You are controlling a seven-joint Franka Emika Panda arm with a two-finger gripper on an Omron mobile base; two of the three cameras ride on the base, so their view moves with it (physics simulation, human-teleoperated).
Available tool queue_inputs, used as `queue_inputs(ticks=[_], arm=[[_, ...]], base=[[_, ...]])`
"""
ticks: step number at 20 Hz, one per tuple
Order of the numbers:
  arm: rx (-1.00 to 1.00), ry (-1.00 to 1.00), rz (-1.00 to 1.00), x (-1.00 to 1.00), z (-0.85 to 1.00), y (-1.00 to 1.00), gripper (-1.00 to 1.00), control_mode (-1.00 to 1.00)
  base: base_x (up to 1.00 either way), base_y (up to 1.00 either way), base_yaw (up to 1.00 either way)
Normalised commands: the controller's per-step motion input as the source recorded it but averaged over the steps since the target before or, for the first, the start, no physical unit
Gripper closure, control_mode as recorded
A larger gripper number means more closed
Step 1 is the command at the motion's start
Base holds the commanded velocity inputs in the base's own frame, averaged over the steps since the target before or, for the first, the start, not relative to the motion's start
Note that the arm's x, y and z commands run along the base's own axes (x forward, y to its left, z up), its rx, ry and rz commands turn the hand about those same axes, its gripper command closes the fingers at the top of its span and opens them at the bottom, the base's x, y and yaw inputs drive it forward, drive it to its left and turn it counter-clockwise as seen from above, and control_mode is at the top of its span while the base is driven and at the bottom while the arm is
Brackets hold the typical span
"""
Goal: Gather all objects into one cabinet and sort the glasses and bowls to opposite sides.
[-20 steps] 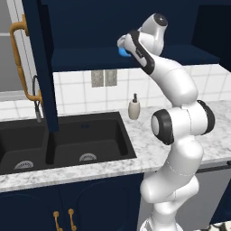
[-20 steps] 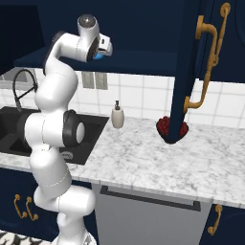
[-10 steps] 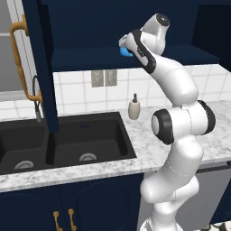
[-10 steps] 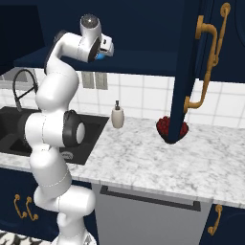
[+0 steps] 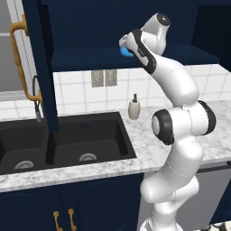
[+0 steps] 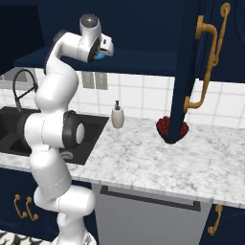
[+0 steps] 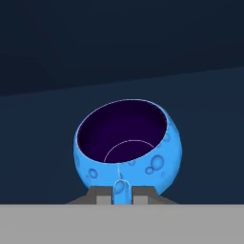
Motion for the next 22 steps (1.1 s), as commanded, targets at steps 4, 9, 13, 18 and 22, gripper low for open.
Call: queue_inputs(ticks=[4, 9, 13, 18, 22], arm=[[0.00, -0.01, 0.00, -0.13, 0.00, 0.00, 1.00, -1.00], [-0.02, -0.03, 0.00, -0.25, 0.02, 0.00, 1.00, -1.00], [-0.06, -0.06, 0.00, -0.57, 0.00, 0.00, 1.00, -1.00], [-0.01, -0.05, 0.00, -0.64, 0.00, 0.00, 1.00, -1.00], [0.00, -0.04, 0.00, -0.75, 0.00, 0.00, 1.00, -1.00]], base=[[0.00, 0.00, 0.00], [0.00, 0.00, 0.00], [0.00, 0.00, 0.00], [0.00, 0.00, 0.00], [0.00, 0.00, 0.00]])
